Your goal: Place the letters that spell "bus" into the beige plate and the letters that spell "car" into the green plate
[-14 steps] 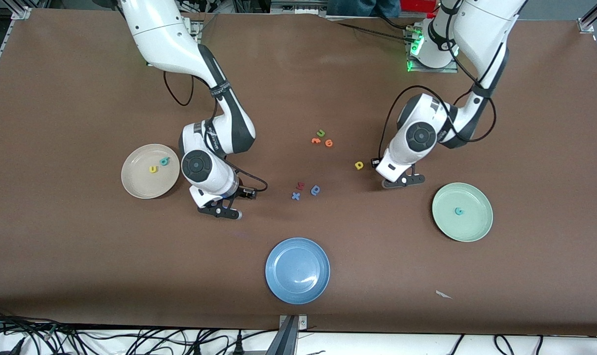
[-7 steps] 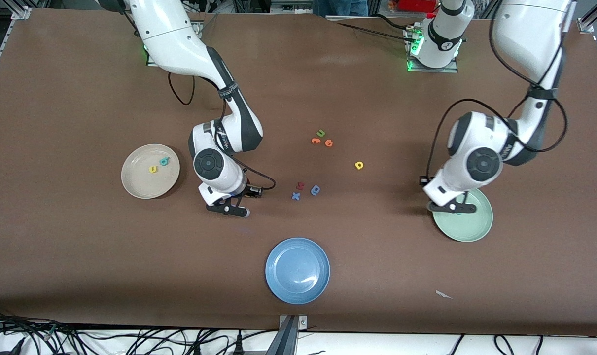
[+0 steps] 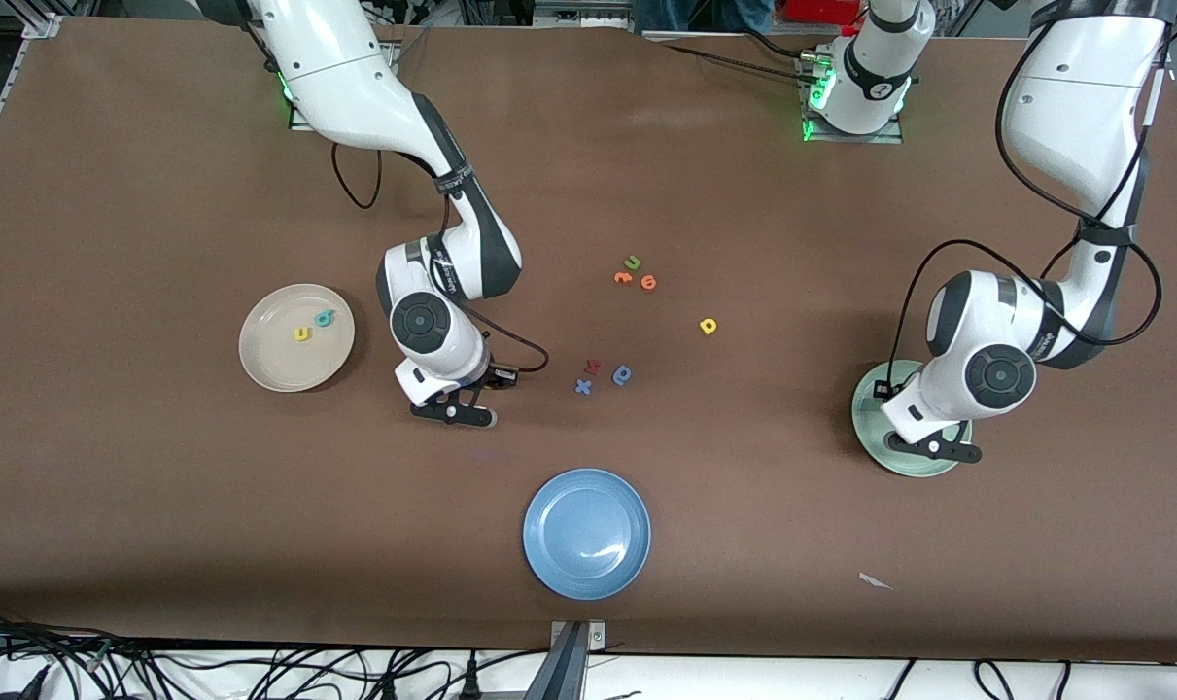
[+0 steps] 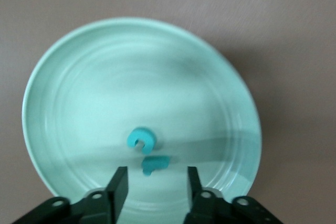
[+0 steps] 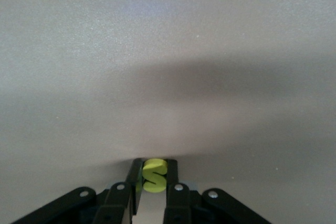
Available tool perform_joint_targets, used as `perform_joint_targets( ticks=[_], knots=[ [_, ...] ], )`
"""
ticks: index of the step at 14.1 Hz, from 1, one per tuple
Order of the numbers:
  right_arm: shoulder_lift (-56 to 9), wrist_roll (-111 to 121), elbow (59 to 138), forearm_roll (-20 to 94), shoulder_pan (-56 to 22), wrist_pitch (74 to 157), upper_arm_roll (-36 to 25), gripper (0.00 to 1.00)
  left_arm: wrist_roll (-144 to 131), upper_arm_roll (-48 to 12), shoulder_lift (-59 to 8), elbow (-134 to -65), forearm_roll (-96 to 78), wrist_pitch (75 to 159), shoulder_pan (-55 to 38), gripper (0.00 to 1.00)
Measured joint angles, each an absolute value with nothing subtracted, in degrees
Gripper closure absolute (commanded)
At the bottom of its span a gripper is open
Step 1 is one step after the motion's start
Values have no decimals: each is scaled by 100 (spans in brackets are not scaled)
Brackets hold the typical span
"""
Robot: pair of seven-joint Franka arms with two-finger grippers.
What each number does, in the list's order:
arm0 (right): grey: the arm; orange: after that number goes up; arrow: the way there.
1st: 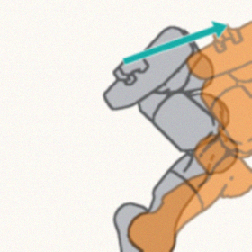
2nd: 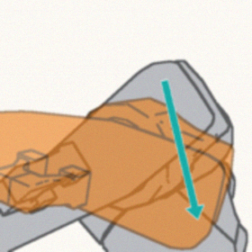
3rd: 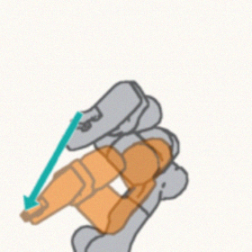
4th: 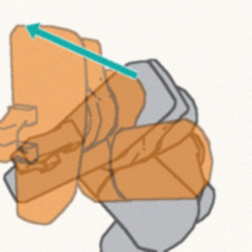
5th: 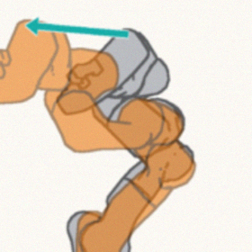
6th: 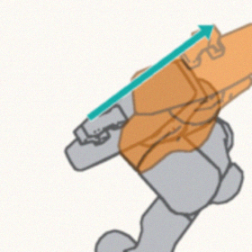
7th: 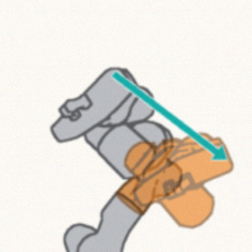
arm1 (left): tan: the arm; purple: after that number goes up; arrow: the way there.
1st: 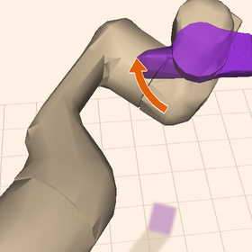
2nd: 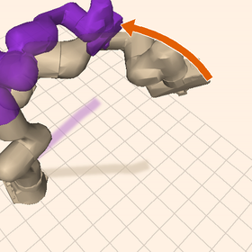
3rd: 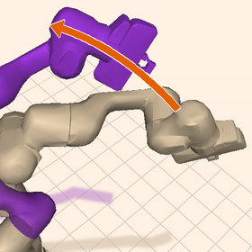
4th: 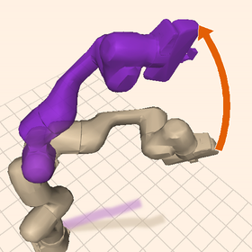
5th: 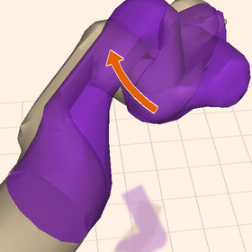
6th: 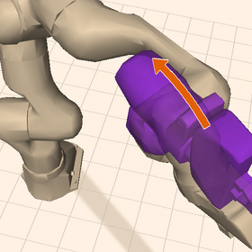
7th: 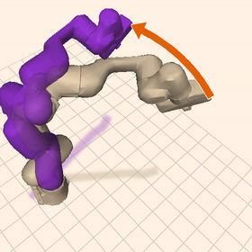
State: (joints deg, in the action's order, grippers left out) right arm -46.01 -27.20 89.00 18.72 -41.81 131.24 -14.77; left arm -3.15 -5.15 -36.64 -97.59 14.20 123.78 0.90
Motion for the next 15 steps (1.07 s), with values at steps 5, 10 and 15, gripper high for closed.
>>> perform_joint_targets(
  ticks=[5, 10, 15],
  knots=[
    [-4374, -1712, 8774, 1827, -4191, 11950, -2106, 100, -1266, -759, -3670, -9509, 640, 12300, -164, 0],
    [-3664, 937, 9716, 1823, -4140, 11418, -3284, 100, -2934, -1496, -3543, -10021, 612, 12601, -537, 1],
    [-3410, 2379, 11488, 1832, -3959, 12686, -3866, 89, -4484, -2177, -3123, -11260, 717, 13807, -576, 6]
  ],
)
